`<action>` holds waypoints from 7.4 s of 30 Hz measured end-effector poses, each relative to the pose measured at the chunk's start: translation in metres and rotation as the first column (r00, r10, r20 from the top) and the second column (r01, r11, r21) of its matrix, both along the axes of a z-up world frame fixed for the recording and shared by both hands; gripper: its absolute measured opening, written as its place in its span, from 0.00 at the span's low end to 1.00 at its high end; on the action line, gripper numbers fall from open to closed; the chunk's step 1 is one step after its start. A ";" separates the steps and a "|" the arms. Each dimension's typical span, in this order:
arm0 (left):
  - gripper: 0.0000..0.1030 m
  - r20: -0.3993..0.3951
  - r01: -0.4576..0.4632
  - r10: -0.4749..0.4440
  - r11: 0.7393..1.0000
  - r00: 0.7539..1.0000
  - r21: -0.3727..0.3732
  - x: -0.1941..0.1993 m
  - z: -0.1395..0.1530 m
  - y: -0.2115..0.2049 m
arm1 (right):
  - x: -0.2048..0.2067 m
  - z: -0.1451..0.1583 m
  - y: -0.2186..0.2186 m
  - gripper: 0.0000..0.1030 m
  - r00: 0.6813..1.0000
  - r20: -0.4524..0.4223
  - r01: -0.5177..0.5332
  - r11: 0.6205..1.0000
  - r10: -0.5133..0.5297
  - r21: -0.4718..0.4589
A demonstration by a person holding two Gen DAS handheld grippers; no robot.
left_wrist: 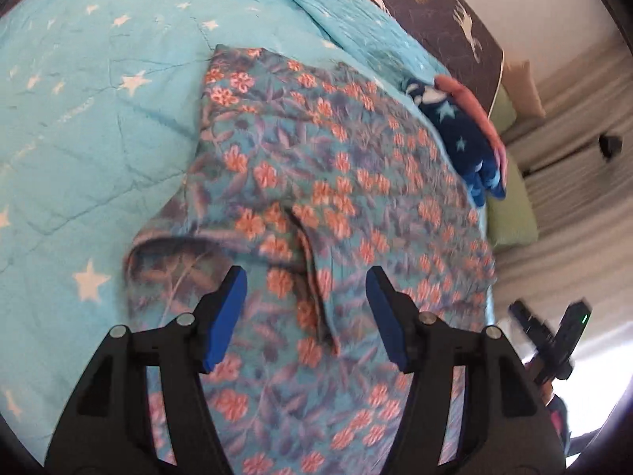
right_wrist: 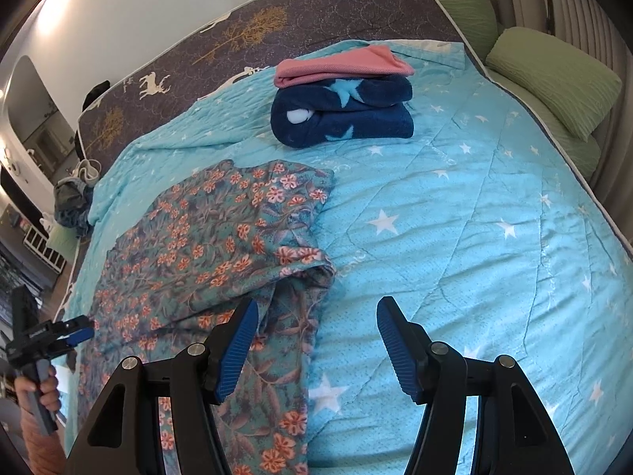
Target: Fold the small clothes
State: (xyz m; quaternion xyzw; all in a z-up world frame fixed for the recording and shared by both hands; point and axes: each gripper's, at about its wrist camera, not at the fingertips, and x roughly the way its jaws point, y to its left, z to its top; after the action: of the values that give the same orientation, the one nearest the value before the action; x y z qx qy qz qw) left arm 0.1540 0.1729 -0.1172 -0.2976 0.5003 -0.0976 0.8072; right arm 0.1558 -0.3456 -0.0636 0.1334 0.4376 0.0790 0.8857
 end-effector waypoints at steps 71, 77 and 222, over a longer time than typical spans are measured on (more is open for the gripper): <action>0.29 0.074 0.019 -0.042 0.960 0.996 0.279 0.002 0.019 0.028 | 0.028 -0.021 0.026 0.72 0.998 -0.066 -0.026 0.995 0.020 -0.093; 0.57 0.097 -0.015 -0.013 0.959 0.995 0.284 0.055 0.020 0.022 | 0.046 -0.009 0.031 0.72 0.999 -0.040 -0.032 0.996 0.029 -0.084; 0.06 0.285 -0.137 0.040 0.933 0.958 0.332 -0.292 0.041 -0.008 | -0.235 -0.033 -0.027 0.04 0.966 0.107 -0.257 0.843 0.235 0.472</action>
State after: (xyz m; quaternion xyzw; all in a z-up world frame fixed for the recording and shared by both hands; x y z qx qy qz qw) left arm -0.1382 0.1646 -0.0760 -0.1561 0.3794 -0.0107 0.9119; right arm -0.0795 -0.3723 -0.0962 0.2906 0.3976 0.3014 0.8165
